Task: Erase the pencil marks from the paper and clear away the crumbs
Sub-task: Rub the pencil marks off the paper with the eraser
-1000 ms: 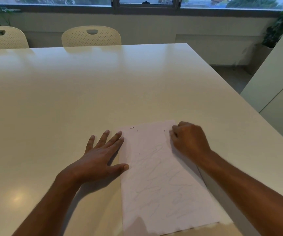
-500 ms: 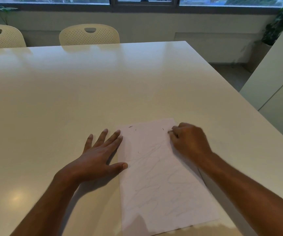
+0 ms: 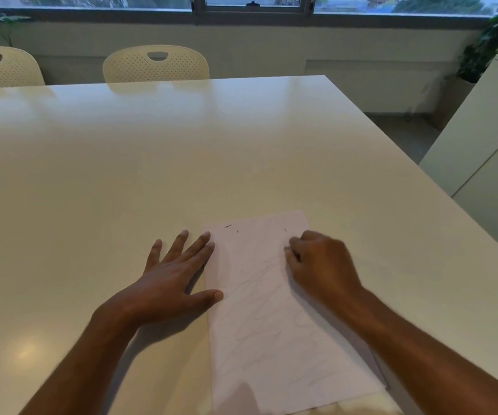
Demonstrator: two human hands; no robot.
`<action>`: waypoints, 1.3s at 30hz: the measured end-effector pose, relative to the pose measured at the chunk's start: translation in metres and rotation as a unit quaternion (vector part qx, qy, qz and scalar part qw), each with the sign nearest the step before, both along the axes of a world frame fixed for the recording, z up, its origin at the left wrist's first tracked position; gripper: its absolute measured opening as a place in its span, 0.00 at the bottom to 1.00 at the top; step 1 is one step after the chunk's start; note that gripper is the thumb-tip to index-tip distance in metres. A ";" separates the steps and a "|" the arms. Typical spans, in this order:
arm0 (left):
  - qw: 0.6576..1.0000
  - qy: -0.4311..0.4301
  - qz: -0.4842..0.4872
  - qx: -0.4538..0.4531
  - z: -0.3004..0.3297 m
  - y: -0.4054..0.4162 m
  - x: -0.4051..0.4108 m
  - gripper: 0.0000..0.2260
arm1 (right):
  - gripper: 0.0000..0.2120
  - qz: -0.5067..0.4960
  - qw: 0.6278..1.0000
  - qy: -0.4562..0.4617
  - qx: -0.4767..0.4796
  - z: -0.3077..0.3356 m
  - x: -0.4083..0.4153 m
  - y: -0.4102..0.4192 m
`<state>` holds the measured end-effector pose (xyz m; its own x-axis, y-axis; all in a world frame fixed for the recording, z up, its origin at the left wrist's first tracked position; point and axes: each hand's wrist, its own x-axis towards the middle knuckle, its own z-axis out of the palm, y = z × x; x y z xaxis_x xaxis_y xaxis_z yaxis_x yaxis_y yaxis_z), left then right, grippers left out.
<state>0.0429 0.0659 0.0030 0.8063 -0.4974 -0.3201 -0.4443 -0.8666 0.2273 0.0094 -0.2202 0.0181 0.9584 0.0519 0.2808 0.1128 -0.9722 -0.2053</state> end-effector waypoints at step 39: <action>1.000 0.002 0.000 -0.007 0.001 0.000 -0.001 0.49 | 0.12 0.027 1.000 0.006 0.004 0.000 0.011 -0.004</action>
<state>0.0419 0.0656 0.0045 0.8050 -0.5018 -0.3166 -0.4435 -0.8634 0.2407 0.0206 -0.2245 0.0182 0.9575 0.1020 0.2696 0.1629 -0.9631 -0.2141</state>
